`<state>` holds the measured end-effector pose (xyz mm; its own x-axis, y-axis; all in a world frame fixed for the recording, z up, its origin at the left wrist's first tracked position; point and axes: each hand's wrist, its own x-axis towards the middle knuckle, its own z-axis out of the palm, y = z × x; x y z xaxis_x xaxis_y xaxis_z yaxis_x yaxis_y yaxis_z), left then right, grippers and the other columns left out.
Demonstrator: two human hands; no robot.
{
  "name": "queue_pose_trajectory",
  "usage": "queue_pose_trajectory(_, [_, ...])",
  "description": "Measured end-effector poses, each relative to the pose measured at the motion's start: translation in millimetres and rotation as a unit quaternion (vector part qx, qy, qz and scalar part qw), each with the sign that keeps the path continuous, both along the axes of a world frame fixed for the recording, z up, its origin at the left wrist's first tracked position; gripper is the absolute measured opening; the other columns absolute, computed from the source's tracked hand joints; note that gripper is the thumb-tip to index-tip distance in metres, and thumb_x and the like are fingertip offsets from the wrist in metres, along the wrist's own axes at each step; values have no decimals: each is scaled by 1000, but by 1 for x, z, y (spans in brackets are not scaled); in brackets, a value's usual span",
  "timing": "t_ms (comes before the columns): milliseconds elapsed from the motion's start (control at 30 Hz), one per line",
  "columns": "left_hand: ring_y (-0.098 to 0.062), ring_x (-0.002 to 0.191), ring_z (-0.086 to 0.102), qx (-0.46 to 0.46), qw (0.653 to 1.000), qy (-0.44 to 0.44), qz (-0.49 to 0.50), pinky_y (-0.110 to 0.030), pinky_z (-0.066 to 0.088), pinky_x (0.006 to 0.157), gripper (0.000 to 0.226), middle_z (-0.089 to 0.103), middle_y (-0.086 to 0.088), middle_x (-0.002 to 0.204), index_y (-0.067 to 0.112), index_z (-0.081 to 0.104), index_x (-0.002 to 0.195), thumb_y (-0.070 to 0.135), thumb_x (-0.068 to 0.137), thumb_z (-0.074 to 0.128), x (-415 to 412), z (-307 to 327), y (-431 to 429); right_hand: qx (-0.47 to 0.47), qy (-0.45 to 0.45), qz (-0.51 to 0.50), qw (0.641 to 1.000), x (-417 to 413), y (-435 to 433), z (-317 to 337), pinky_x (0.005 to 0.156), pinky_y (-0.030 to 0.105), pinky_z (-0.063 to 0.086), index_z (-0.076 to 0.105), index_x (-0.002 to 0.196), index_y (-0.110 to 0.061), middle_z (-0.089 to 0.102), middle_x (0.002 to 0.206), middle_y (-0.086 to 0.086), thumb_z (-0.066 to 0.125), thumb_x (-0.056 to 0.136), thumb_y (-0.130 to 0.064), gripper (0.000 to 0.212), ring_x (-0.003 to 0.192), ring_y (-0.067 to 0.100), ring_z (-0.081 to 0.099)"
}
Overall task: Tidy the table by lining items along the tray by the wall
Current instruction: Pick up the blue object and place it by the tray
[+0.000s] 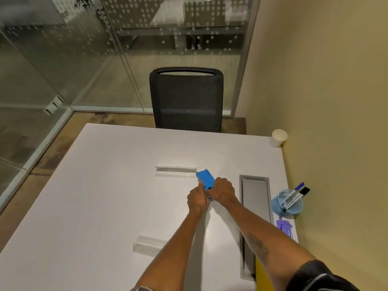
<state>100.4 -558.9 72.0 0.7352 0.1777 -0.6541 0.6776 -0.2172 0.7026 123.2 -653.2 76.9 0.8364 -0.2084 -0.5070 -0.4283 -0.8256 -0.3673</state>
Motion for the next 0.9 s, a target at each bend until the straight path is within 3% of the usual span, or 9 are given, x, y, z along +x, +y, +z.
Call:
queue_pose_trajectory(100, [-22,71,54,-7,998,-14,-58,-38,48,74,37,64,-8,72,12,59,74,29,100,39,1,1,-23,-5,12,-23,1000,3,-29,3,65,26,43,61,105,-6,56,88,4,73,80,-42,46,79,18,56])
queue_pose_trajectory(200, [-21,66,46,-3,993,-37,-114,-34,43,69,31,54,-3,66,15,48,67,15,97,41,4,2,-42,-1,20,-58,998,5,-60,5,66,27,44,61,113,-4,62,94,8,75,79,-36,48,84,20,61])
queue_pose_trajectory(267, [-22,70,53,2,987,-49,-156,-40,53,77,27,60,-7,76,12,58,79,16,100,42,9,1,-55,3,18,-84,996,6,-78,6,67,27,44,61,114,-4,67,104,11,75,79,-34,48,89,22,65])
queue_pose_trajectory(333, [-26,89,66,7,979,-65,-192,-43,55,96,28,70,-12,105,6,67,113,19,103,43,14,-1,-67,5,15,-107,994,7,-93,6,67,27,45,59,115,-4,66,109,11,75,79,-36,50,95,24,67])
queue_pose_trajectory(433, [-32,117,65,15,972,-63,-225,-43,48,108,41,62,-14,135,6,54,141,22,103,46,19,-2,-82,-5,13,-131,991,11,-113,6,69,27,47,58,118,-4,65,113,12,75,80,-39,54,101,25,66])
queue_pose_trajectory(533, [-27,134,53,57,955,-88,-277,-38,39,117,45,54,-11,146,7,50,144,25,103,47,26,-5,-92,-15,4,-150,989,14,-132,4,71,28,46,58,117,-4,65,113,12,75,81,-42,55,103,25,66])
queue_pose_trajectory(667, [-24,139,48,88,938,-89,-323,-34,35,119,48,51,-8,150,9,49,145,26,101,54,36,-14,-96,-21,-8,-172,985,21,-156,0,68,28,45,59,112,-5,60,94,8,75,80,-46,54,89,21,63])
queue_pose_trajectory(767, [-24,143,42,130,920,-87,-360,-32,30,119,53,46,-7,153,11,45,148,25,98,58,44,-27,-93,-34,-20,-168,985,28,-171,-1,69,30,48,59,111,-5,55,89,6,73,80,-46,53,93,23,67])
queue_pose_trajectory(900, [-32,152,19,217,872,-66,-434,-44,23,123,67,25,-6,164,13,30,155,27,97,61,49,-47,-87,-43,-25,-171,984,33,-189,-5,65,27,45,59,108,-5,55,88,6,72,80,-47,51,87,23,65])
